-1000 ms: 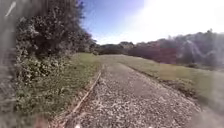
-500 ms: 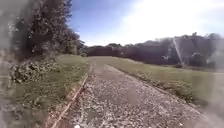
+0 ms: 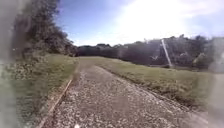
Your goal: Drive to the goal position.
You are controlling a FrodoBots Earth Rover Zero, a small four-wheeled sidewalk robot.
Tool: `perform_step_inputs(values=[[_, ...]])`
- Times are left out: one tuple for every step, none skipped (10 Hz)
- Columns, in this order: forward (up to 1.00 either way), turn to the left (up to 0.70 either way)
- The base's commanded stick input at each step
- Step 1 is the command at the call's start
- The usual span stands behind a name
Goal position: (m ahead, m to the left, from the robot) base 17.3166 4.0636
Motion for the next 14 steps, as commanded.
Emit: perform_step_inputs(values=[[0.7,0.0],[0.7,0.0],[0.7,0.0],[0.7,0.0],[0.7,0.0],[0.7,0.0],[0.7,0.0],[0.7,0.0],[0.7,0.0],[0.7,0.0],[0.7,0.02],[0.7,0.11],[0.7,0.21],[0.7,0.3]])
